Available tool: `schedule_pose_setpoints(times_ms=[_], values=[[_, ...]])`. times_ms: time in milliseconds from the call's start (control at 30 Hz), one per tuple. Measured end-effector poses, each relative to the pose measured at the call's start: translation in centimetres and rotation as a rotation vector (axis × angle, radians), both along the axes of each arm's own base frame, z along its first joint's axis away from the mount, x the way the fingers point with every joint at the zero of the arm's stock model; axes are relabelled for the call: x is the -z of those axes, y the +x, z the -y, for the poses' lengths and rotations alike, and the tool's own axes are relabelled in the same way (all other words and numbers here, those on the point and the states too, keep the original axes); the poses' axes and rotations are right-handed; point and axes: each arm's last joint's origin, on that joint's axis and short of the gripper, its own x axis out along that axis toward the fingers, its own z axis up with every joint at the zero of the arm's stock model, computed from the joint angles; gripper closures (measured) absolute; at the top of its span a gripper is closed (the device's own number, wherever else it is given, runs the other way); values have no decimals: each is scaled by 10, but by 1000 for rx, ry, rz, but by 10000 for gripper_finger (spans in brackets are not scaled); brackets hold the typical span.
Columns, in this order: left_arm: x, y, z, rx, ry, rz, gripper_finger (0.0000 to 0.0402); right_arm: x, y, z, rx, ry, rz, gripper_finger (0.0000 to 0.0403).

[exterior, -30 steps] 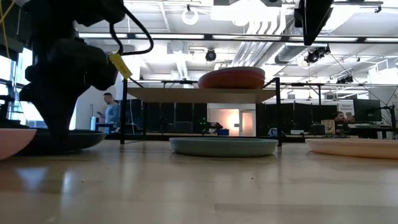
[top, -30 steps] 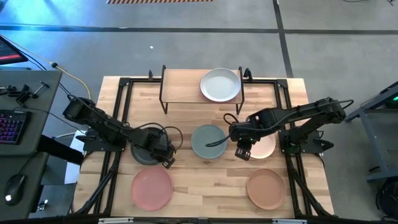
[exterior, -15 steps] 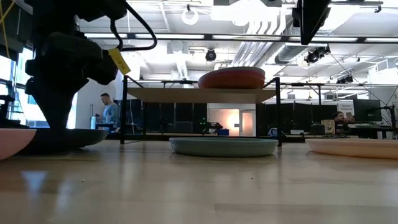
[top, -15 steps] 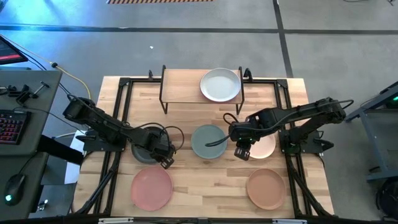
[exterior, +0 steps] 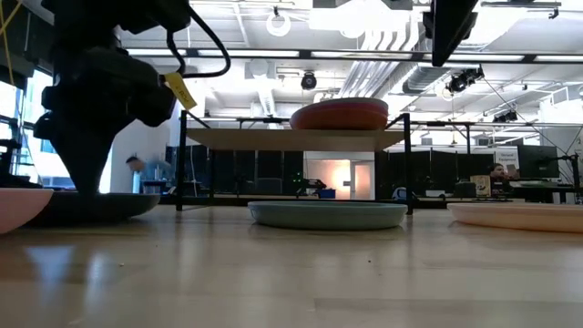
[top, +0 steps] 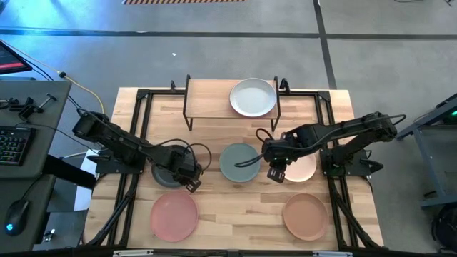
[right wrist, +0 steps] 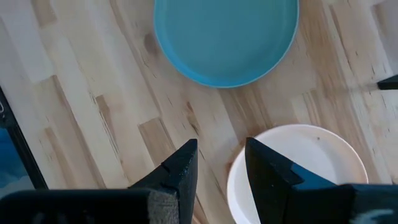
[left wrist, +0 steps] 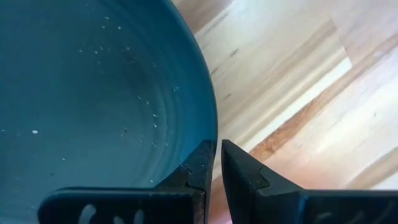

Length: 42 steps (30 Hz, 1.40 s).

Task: Place and stack plates onto a shelf
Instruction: Stack the black plate on top of the white plate on the shelf

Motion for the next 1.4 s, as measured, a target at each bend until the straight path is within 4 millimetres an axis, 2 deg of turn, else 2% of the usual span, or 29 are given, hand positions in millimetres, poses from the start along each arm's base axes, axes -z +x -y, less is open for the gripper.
schedule_pose_setpoints(times_ms=[233,500,667,967,1167,1400], values=[[0,0,1,52,-23,-5,351,0,0,0,0,1,2,290],[0,0,0,42,17,3,302,0,0,0,-1,2,2,290],[3,1,0,38,31,-6,289,0,0,0,0,2,2,290],[23,4,5,34,41,-89,288,0,0,0,-1,4,1,290],[28,6,6,32,48,-109,290,0,0,0,-1,4,1,290],[23,2,4,39,49,-103,334,0,0,0,-1,4,2,290]])
